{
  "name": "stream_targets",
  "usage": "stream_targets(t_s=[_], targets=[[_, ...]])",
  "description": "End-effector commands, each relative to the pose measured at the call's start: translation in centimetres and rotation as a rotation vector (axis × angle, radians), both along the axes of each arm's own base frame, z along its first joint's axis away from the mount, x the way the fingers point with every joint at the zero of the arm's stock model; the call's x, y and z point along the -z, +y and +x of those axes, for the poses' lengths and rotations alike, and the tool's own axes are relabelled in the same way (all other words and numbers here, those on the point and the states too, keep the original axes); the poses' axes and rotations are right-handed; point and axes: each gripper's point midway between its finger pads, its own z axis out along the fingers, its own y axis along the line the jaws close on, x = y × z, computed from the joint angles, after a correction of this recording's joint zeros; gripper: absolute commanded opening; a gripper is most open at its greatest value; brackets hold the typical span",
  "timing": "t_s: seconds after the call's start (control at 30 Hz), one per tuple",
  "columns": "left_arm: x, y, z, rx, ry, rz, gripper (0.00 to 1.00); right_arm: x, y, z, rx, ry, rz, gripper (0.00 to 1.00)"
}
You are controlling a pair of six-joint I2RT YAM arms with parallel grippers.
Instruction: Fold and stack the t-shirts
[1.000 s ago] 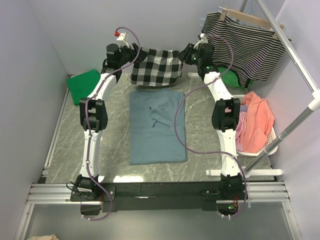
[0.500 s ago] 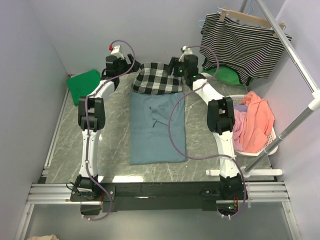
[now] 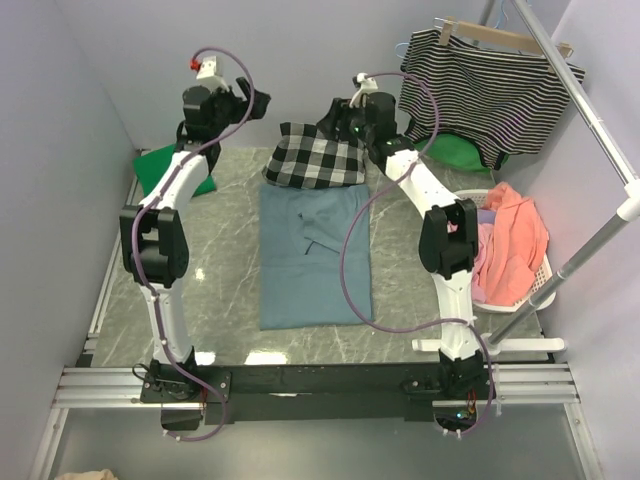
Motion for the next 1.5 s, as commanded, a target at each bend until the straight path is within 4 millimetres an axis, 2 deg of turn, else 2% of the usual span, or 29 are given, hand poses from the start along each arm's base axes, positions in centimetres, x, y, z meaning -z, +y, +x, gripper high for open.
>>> stream_targets(t_s=[0.0, 0.03, 0.1, 0.13, 0.2, 0.23, 0.3, 0.33, 0.37, 0.4, 0.47, 0.57, 0.6, 0.67, 0.7, 0.73, 0.77, 0.8, 0.83, 0.87, 0.9, 0.97, 1.0, 1.07, 1.1, 1.2, 1.27, 1.4, 1.47], targets=[[0.8, -4.8, -2.5, 0.325, 0.086, -0.033, 0.97, 2.8, 0.7, 0.4, -0.017, 0.084, 0.006, 0.69], [1.8, -5.7, -2.8, 0.394, 0.099, -0.046, 0.95, 3.7, 0.2, 0.4, 0.000, 0.089, 0.003, 0.70], [2.7, -7.7, -4.5, 0.545, 0.133, -0.082, 0.93, 3.1, -0.1, -0.2, 0.015, 0.076, -0.002, 0.70], [3.9, -8.2, -4.9, 0.590, 0.144, -0.090, 0.93, 4.3, -0.6, -0.5, 0.032, 0.098, -0.019, 0.70], [4.9, -9.4, -6.2, 0.683, 0.163, -0.098, 0.94, 3.8, -1.1, -0.9, 0.043, 0.088, -0.035, 0.70], [6.0, -9.7, -6.5, 0.714, 0.184, -0.106, 0.93, 4.9, -1.6, -1.2, 0.059, 0.110, -0.055, 0.69], [5.8, -10.3, -7.8, 0.795, 0.163, -0.120, 0.95, 4.4, -2.1, -1.8, 0.068, 0.101, -0.067, 0.69], [6.5, -10.4, -8.0, 0.815, 0.171, -0.126, 0.95, 5.7, -2.4, -2.5, 0.070, 0.129, -0.081, 0.69], [6.6, -10.6, -8.4, 0.841, 0.175, -0.131, 0.95, 5.4, -2.7, -2.9, 0.079, 0.127, -0.083, 0.69], [6.5, -10.8, -8.9, 0.881, 0.175, -0.133, 0.95, 6.6, -2.9, -3.5, 0.080, 0.155, -0.095, 0.69], [7.7, -11.0, -9.0, 0.915, 0.209, -0.152, 0.95, 5.9, -3.0, -3.9, 0.086, 0.132, -0.085, 0.69], [8.9, -11.4, -8.9, 0.955, 0.239, -0.177, 0.96, 6.8, -3.5, -4.5, 0.092, 0.152, -0.093, 0.69], [8.5, -11.5, -8.5, 0.962, 0.222, -0.176, 0.96, 7.2, -3.5, -4.7, 0.090, 0.160, -0.097, 0.69], [10.2, -11.5, -7.3, 0.940, 0.248, -0.195, 0.97, 7.4, -3.6, -5.0, 0.089, 0.172, -0.104, 0.69], [9.7, -11.6, -6.4, 0.928, 0.233, -0.192, 0.98, 7.6, -3.6, -5.2, 0.087, 0.178, -0.105, 0.68], [12.0, -11.7, -5.4, 0.913, 0.272, -0.207, 0.98, 7.7, -3.7, -5.5, 0.084, 0.188, -0.108, 0.68], [12.6, -11.7, -4.4, 0.889, 0.274, -0.210, 0.99, 7.2, -3.7, -5.7, 0.081, 0.181, -0.106, 0.68], [11.3, -11.7, -3.2, 0.872, 0.232, -0.199, 0.99, 7.6, -3.8, -6.2, 0.076, 0.191, -0.109, 0.68], [14.2, -11.6, -1.9, 0.832, 0.275, -0.217, 0.99, 7.5, -3.7, -6.6, 0.070, 0.190, -0.107, 0.68], [14.5, -11.1, -0.6, 0.779, 0.257, -0.226, 0.99, 6.6, -3.8, -7.0, 0.068, 0.176, -0.100, 0.68], [14.3, -10.9, 0.4, 0.744, 0.226, -0.225, 0.99, 7.3, -3.9, -7.6, 0.062, 0.193, -0.106, 0.68], [15.5, -10.3, 1.9, 0.678, 0.189, -0.212, 0.99, 6.5, -3.8, -8.7, 0.049, 0.184, -0.104, 0.68], [15.3, -9.8, 3.1, 0.617, 0.163, -0.206, 0.99, 7.2, -3.9, -9.4, 0.047, 0.200, -0.111, 0.68], [15.4, -9.3, 4.3, 0.561, 0.122, -0.167, 0.99, 6.4, -4.2, -10.2, 0.055, 0.187, -0.108, 0.68], [15.0, -8.6, 5.5, 0.492, 0.098, -0.152, 0.99, 7.0, -4.4, -10.7, 0.057, 0.201, -0.111, 0.68], [14.7, -6.7, 7.9, 0.341, 0.040, -0.087, 0.99, 6.7, -4.5, -11.7, 0.049, 0.200, -0.099, 0.68], [14.7, -5.9, 8.8, 0.287, 0.014, -0.058, 0.99, 6.5, -4.3, -12.2, 0.040, 0.205, -0.095, 0.68], [12.9, -5.0, 9.6, 0.220, -0.051, -0.045, 1.00, 7.2, -4.4, -13.3, 0.040, 0.220, -0.103, 0.68], [10.8, -4.9, 9.4, 0.216, -0.084, -0.046, 0.99, 6.6, -4.8, -13.7, 0.054, 0.212, -0.102, 0.68]])
